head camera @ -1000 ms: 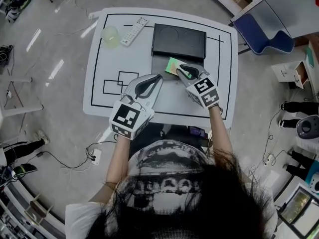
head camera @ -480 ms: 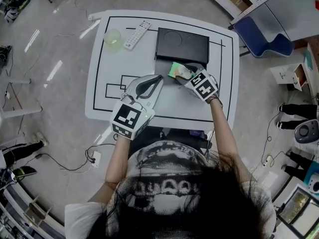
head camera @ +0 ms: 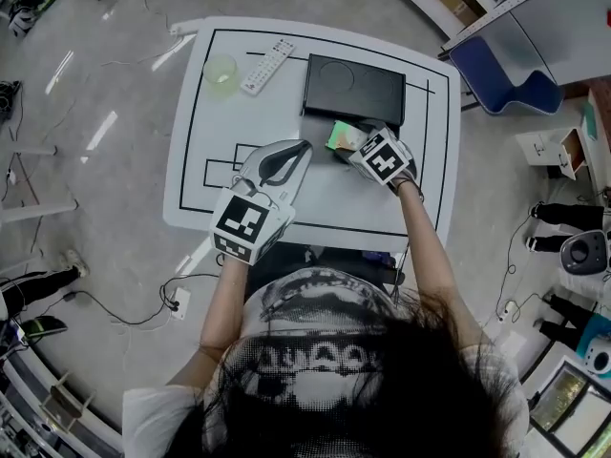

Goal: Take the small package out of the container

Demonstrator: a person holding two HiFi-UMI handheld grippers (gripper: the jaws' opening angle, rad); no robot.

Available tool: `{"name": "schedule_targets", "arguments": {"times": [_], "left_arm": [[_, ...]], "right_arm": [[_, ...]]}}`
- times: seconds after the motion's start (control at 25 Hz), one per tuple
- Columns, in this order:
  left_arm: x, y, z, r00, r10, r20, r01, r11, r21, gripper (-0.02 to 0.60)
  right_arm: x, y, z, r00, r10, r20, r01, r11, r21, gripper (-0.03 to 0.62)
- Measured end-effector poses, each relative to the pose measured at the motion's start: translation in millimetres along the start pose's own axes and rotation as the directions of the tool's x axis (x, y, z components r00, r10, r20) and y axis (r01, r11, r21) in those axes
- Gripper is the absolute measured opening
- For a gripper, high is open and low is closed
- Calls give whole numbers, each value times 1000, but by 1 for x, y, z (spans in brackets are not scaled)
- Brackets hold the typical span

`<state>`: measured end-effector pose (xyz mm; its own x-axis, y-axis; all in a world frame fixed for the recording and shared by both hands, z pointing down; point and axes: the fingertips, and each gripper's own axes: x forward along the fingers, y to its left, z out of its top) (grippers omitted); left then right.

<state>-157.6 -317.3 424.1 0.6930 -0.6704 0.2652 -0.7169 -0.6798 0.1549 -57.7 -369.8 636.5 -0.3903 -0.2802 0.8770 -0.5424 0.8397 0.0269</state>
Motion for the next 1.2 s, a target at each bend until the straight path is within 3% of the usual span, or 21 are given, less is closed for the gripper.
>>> {"name": "schedule_targets", "arguments": {"times": [0.44,0.92,1.2], "left_arm": [[-5,3,0,1000,8,-1,-8,1000,-4,0],[-3,-4,-2,1000,8,-6,-8,1000,-13,0],[-9,-4,-6,999,44,-14,-44,999,-19,0]], "right_arm": [[12,11,-6,990,95,-101,-96,995,-5,359],[11,9,-4,996,73,-54,-73,997,-12,355],[-6,13,4,997,73,12,-73,997,-27,349]]}}
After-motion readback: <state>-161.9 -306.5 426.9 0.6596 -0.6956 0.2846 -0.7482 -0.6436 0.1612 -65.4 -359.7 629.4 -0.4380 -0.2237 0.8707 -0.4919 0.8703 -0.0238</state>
